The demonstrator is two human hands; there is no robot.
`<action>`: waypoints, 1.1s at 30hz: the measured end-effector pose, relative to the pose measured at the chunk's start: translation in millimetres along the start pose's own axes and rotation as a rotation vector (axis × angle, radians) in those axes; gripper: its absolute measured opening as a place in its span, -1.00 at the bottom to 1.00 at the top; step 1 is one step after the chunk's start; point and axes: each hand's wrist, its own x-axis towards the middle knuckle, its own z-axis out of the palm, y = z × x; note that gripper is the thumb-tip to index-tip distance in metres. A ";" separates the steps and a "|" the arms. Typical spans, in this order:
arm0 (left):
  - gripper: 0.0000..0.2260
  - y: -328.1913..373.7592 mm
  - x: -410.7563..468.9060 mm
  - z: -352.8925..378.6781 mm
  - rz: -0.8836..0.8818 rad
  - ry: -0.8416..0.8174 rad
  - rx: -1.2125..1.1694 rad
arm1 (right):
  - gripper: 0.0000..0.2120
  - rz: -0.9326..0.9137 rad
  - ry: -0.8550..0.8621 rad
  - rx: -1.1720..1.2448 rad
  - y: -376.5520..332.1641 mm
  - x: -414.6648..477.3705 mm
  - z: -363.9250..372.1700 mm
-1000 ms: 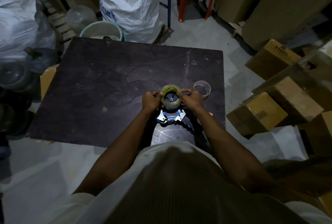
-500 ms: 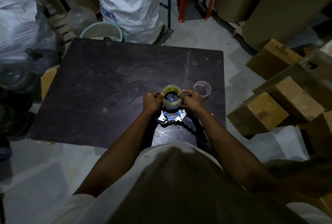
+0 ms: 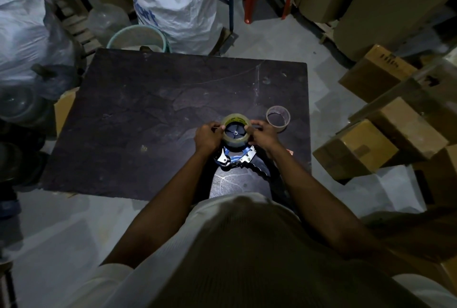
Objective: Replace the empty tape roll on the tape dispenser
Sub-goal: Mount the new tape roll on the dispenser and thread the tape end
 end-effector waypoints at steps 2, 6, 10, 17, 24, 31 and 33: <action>-0.72 -4.1 2.4 0.7 -0.016 -0.019 -0.006 | -0.81 0.007 -0.005 0.003 1.7 2.3 0.0; -0.58 -11.9 8.1 4.9 -0.053 -0.036 -0.032 | -0.76 0.015 0.000 0.001 4.7 5.3 0.8; -0.62 -14.0 12.5 7.5 -0.068 -0.043 -0.022 | -0.80 0.023 0.003 0.004 4.2 6.7 1.2; -0.56 -24.2 16.6 11.5 -0.069 -0.060 -0.022 | -0.85 0.037 0.003 0.006 8.0 8.6 1.8; -0.70 -11.4 3.9 5.9 -0.102 -0.078 0.045 | -0.68 -0.006 0.052 -0.172 23.9 22.5 0.6; -0.49 -22.7 8.3 10.0 -0.229 -0.068 0.021 | -0.74 0.039 0.021 -0.173 47.1 42.9 -5.1; -0.48 -18.6 5.4 9.0 -0.221 -0.061 0.063 | -0.60 0.032 0.029 -0.203 51.9 47.0 -5.9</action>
